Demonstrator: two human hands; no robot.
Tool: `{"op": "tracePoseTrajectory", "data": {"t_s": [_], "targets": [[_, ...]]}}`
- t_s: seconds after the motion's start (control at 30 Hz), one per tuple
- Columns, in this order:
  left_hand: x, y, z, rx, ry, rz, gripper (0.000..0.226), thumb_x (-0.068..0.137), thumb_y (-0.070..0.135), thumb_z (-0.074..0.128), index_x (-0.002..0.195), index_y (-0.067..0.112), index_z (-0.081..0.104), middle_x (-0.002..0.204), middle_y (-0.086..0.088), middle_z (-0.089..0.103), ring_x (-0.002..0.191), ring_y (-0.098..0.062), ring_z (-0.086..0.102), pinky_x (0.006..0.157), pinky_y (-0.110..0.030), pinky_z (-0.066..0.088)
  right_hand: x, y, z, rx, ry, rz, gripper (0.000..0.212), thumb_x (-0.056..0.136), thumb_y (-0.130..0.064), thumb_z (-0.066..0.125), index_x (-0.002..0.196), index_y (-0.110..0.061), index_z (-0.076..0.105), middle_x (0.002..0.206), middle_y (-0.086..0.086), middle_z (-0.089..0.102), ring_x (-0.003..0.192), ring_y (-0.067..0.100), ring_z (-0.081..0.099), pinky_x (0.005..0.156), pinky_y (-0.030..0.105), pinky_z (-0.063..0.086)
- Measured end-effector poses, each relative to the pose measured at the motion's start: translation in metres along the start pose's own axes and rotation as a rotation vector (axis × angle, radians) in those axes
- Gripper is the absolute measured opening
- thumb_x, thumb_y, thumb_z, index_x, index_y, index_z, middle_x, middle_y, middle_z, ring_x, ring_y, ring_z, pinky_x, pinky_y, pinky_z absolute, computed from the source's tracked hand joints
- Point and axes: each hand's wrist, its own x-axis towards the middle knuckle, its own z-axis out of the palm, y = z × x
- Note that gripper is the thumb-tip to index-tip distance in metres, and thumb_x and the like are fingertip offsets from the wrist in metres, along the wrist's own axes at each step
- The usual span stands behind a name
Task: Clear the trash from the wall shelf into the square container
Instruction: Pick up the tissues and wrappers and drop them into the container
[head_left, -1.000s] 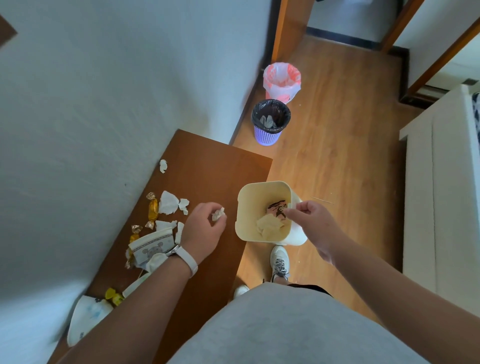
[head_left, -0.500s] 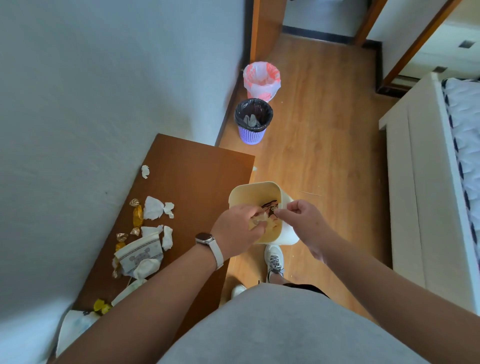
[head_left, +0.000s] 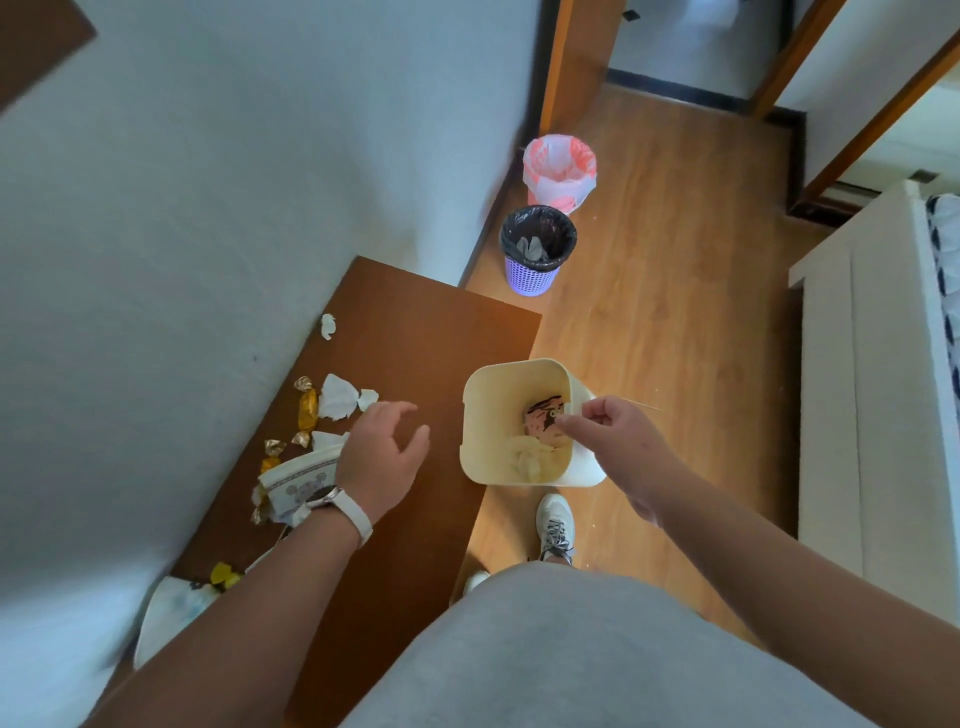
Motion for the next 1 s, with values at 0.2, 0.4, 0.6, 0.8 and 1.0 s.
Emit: {"op": "tracePoseTrajectory", "data": {"t_s": [0.2, 0.4, 0.6, 0.8, 1.0], "targets": [[-0.010, -0.036, -0.002, 0.242, -0.167, -0.217, 0.050, 0.091, 0.034, 0.058, 0.137, 0.017, 0.050, 0.137, -0.005, 0.047, 0.122, -0.022, 0.047, 0.097, -0.039, 0.047, -0.001, -0.008, 0.012, -0.053, -0.033, -0.030, 0.031, 0.086, -0.035, 0.078, 0.102, -0.013, 0.063, 0.094, 0.003, 0.060, 0.084, 0.018, 0.051, 0.072, 0.033, 0.039], [-0.011, -0.041, 0.005, 0.267, -0.123, -0.280, 0.051, 0.087, 0.010, 0.057, 0.137, 0.015, 0.051, 0.141, -0.006, 0.044, 0.130, -0.025, 0.040, 0.102, -0.041, 0.042, -0.001, -0.015, 0.013, -0.084, -0.016, -0.036, 0.031, 0.087, -0.032, 0.077, 0.104, -0.010, 0.064, 0.095, 0.004, 0.060, 0.086, 0.019, 0.051, 0.072, 0.034, 0.039], [-0.011, -0.051, 0.006, 0.235, -0.097, -0.317, 0.050, 0.088, 0.000, 0.054, 0.135, 0.018, 0.054, 0.139, -0.003, 0.046, 0.127, -0.022, 0.043, 0.095, -0.039, 0.046, 0.001, -0.014, 0.009, -0.082, -0.001, -0.019, 0.032, 0.087, -0.033, 0.076, 0.106, -0.010, 0.064, 0.098, 0.005, 0.063, 0.087, 0.019, 0.052, 0.074, 0.034, 0.040], [-0.006, -0.055, 0.001, 0.246, -0.124, -0.286, 0.040, 0.089, 0.011, 0.057, 0.129, 0.015, 0.058, 0.134, -0.005, 0.051, 0.121, -0.024, 0.048, 0.091, -0.040, 0.045, 0.003, -0.007, 0.012, -0.063, -0.011, 0.009, 0.032, 0.085, -0.035, 0.078, 0.105, -0.012, 0.066, 0.115, 0.017, 0.070, 0.091, 0.022, 0.058, 0.079, 0.037, 0.044], [-0.004, -0.057, 0.004, 0.235, -0.145, -0.217, 0.028, 0.089, 0.017, 0.060, 0.116, 0.012, 0.065, 0.120, -0.006, 0.058, 0.106, -0.022, 0.055, 0.081, -0.032, 0.045, 0.001, -0.008, 0.014, -0.054, -0.029, 0.005, 0.049, 0.069, -0.049, 0.076, 0.102, -0.013, 0.067, 0.113, 0.018, 0.072, 0.089, 0.022, 0.059, 0.078, 0.038, 0.045]]}}
